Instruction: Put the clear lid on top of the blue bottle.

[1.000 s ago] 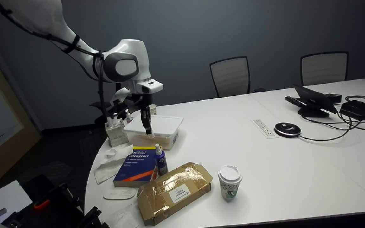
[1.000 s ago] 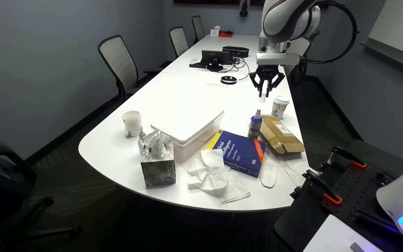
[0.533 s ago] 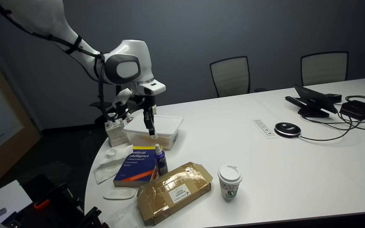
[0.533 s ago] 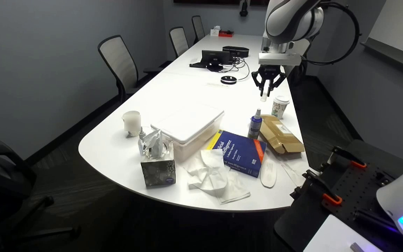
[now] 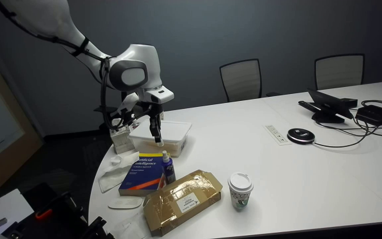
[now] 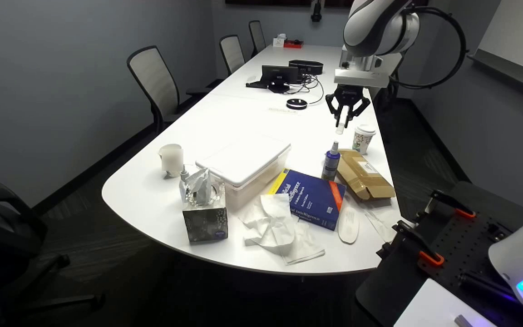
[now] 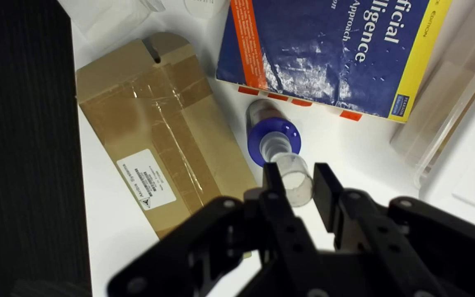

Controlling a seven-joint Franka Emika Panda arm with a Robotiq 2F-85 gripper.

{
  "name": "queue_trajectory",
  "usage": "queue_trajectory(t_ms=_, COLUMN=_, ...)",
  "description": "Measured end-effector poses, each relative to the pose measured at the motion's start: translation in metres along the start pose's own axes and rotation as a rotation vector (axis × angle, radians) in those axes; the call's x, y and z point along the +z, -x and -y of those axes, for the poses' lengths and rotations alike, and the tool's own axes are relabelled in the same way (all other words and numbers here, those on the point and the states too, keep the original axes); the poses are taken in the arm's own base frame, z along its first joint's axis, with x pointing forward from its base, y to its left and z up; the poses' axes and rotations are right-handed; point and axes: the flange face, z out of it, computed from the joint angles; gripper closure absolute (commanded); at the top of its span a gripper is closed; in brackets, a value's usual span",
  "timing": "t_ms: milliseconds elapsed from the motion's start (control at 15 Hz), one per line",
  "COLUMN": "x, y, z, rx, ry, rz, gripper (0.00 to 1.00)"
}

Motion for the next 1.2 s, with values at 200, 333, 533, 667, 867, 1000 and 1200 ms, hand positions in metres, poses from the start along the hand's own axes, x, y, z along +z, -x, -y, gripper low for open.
queue_trajectory(t_ms=200, x=0.009, y=0.001, z=0.000, rx=0.006, ry=-0.009, rz=0.019, gripper=0.94)
queue_trajectory(t_ms=333, x=0.016, y=0.001, z=0.000, rx=0.010, ry=-0.011, rz=0.027, gripper=0.94)
queue_trajectory(t_ms=533, x=0.023, y=0.000, z=-0.002, rx=0.014, ry=-0.006, rz=0.032, gripper=0.94)
queue_trajectory(t_ms=667, x=0.025, y=0.000, z=-0.002, rx=0.015, ry=-0.003, rz=0.033, gripper=0.94)
queue_trajectory(t_ms=867, x=0.027, y=0.000, z=-0.003, rx=0.016, ry=-0.001, rz=0.035, gripper=0.94)
queue_trajectory(t_ms=1000, x=0.028, y=0.000, z=-0.003, rx=0.016, ry=0.000, rz=0.036, gripper=0.94)
queue_trajectory(t_ms=1200, x=0.030, y=-0.001, z=-0.004, rx=0.018, ry=0.002, rz=0.037, gripper=0.94)
